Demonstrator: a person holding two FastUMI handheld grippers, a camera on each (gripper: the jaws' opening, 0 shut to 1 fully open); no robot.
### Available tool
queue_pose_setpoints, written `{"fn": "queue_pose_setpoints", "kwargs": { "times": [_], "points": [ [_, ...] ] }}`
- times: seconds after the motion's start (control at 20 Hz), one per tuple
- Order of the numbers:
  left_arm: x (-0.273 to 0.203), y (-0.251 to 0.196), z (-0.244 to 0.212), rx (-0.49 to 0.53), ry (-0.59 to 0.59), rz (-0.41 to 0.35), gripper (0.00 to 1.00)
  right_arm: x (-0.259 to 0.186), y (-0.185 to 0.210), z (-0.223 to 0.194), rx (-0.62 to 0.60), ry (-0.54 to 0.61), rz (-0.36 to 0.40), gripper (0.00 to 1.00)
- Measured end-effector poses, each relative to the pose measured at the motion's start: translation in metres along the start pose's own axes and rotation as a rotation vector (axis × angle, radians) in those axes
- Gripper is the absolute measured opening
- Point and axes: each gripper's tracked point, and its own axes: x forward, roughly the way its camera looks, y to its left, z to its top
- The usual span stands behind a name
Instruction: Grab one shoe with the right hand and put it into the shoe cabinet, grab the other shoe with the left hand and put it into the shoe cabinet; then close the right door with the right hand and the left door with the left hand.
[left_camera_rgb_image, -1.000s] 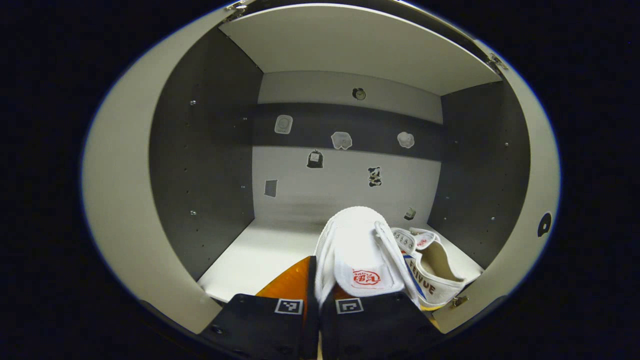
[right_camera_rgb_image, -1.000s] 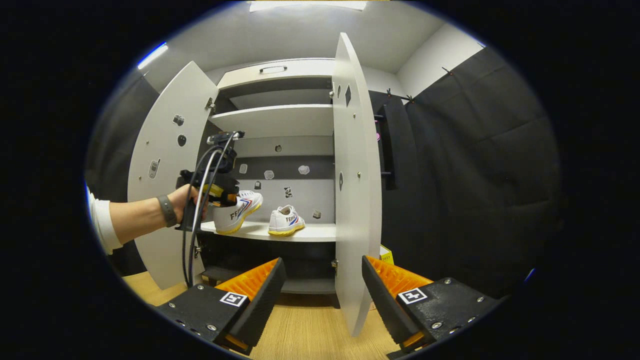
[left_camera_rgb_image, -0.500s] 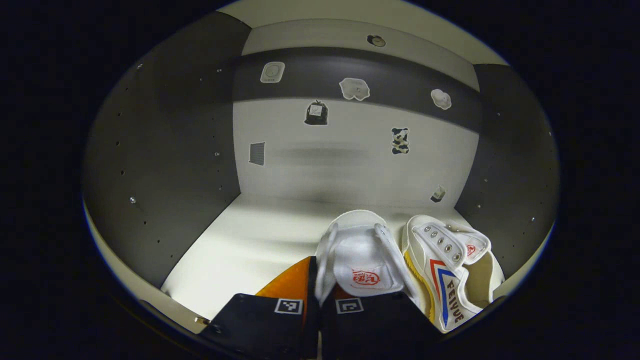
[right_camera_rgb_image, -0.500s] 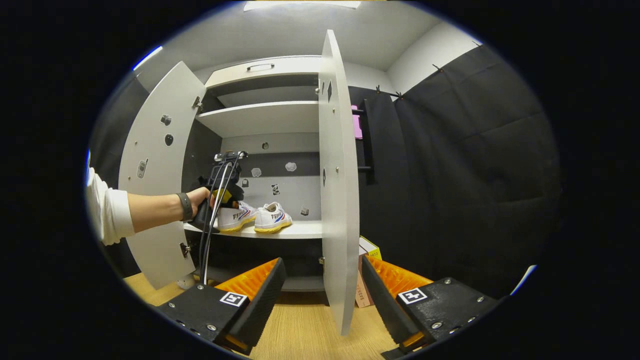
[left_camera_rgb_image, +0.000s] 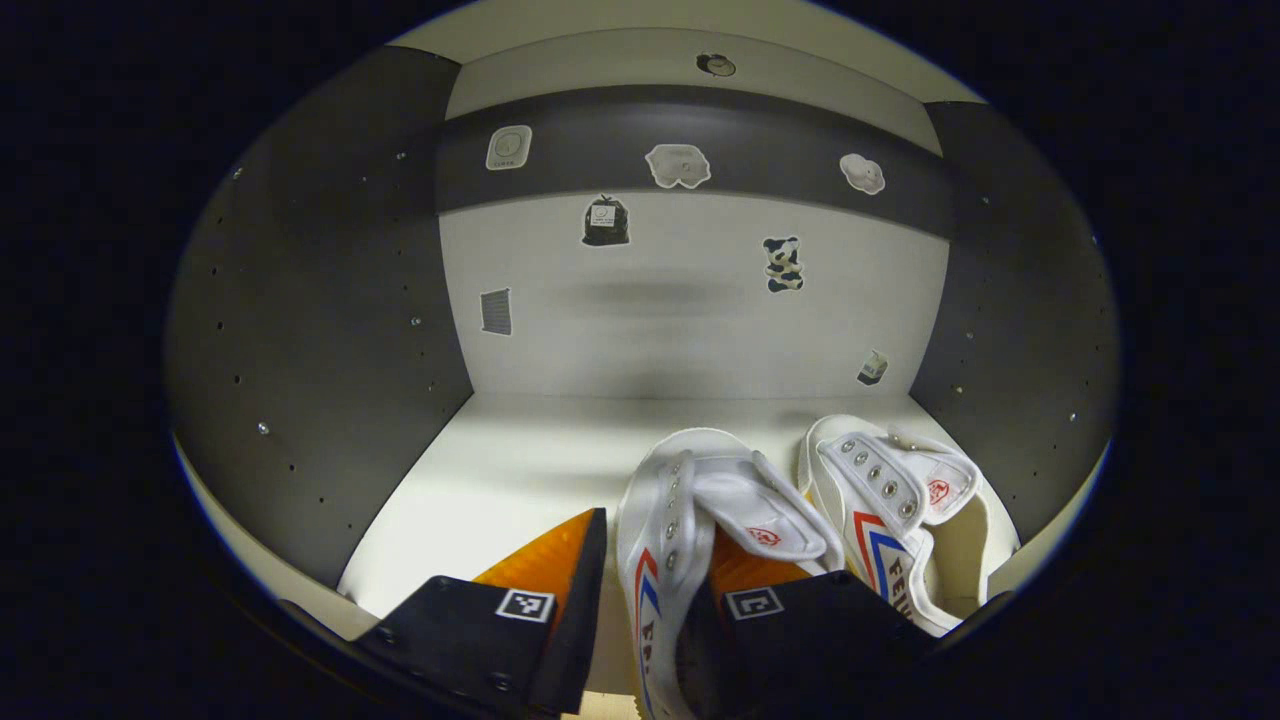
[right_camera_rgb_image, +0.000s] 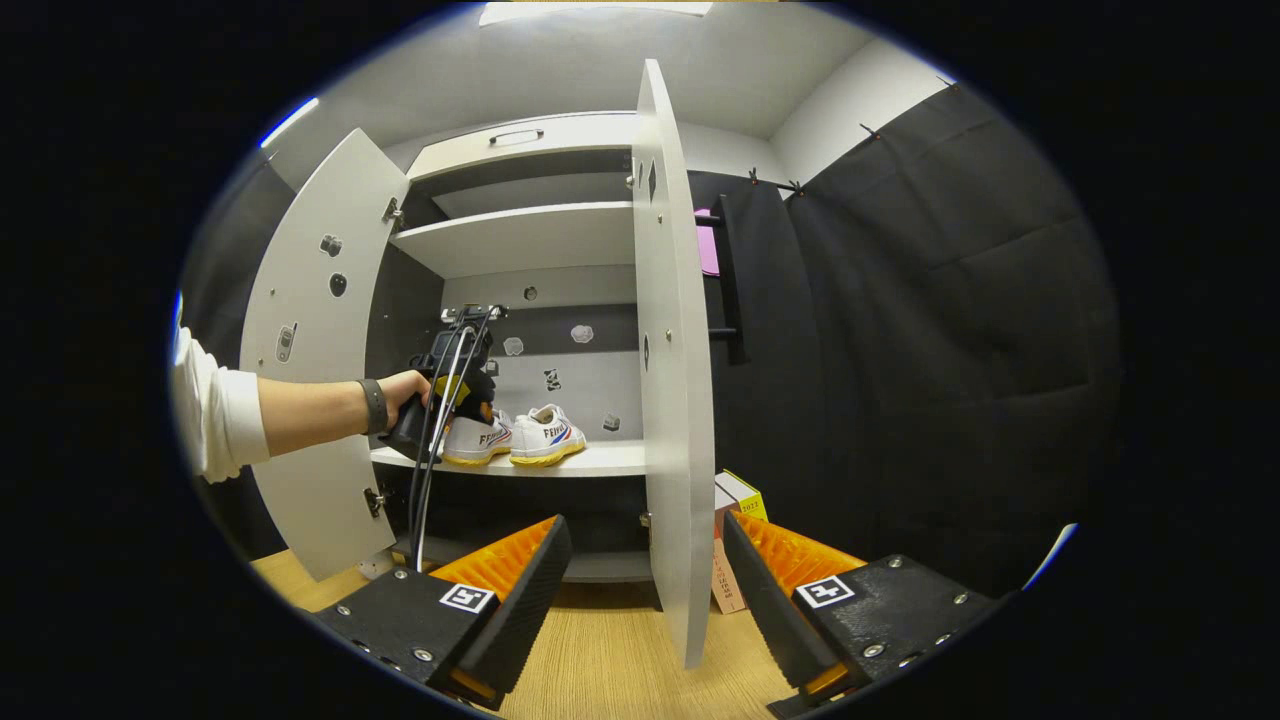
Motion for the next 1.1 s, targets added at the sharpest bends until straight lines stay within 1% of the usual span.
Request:
{"fn": "queue_pose_setpoints", "kwargs": {
  "times": [0.05,0.1,0.15,0.2,0.3,0.35,0.45,0.5,0.6,0.7,0.8,0.85,0.9,1.0,1.1],
  "points": [
    [-0.003,0.006,0.001,0.0,-0.005,0.017,0.6,-0.001,0.0,0.0,0.005,0.001,0.002,0.94],
    [-0.006,0.009,0.0,-0.006,-0.009,0.022,0.69,-0.002,0.001,0.0,0.01,0.002,0.004,0.94],
    [-0.01,0.013,0.0,-0.013,-0.011,0.025,0.85,-0.001,0.002,0.0,0.015,0.003,0.008,0.94],
    [-0.015,0.015,-0.002,-0.018,-0.016,0.023,0.92,-0.002,0.003,0.0,0.018,0.004,0.013,0.94],
    [-0.027,0.018,-0.001,-0.019,-0.049,0.008,0.95,-0.002,0.006,0.0,0.018,0.004,0.023,0.94],
    [-0.035,0.018,-0.002,-0.023,-0.065,0.002,0.95,-0.002,0.008,0.0,0.018,0.004,0.029,0.94],
    [-0.055,0.015,0.001,-0.039,-0.129,-0.037,0.95,-0.002,0.013,0.001,0.02,0.005,0.042,0.94],
    [-0.067,0.01,0.001,-0.055,-0.167,-0.071,0.96,-0.002,0.015,0.001,0.021,0.006,0.048,0.94],
    [-0.099,0.01,0.002,-0.094,-0.245,-0.113,0.97,-0.002,0.019,0.0,0.024,0.009,0.062,0.94],
    [-0.136,0.015,0.003,-0.12,-0.35,-0.133,0.98,-0.001,0.022,0.001,0.027,0.004,0.075,0.94],
    [-0.179,0.019,0.0,-0.11,-0.473,-0.161,0.97,0.0,0.022,0.0,0.017,0.007,0.082,0.94],
    [-0.199,0.02,-0.004,-0.091,-0.521,-0.168,0.96,0.0,0.022,0.0,0.012,0.007,0.087,0.94],
    [-0.218,0.021,-0.016,-0.075,-0.542,-0.164,0.98,0.0,0.023,0.001,0.009,0.005,0.092,0.94],
    [-0.248,0.025,-0.038,-0.067,-0.564,-0.156,0.97,0.0,0.022,0.003,0.005,-0.006,0.098,0.94],
    [-0.274,0.033,-0.058,-0.069,-0.595,-0.128,0.97,-0.001,0.017,0.003,-0.013,-0.007,0.09,0.94]
  ]
}}
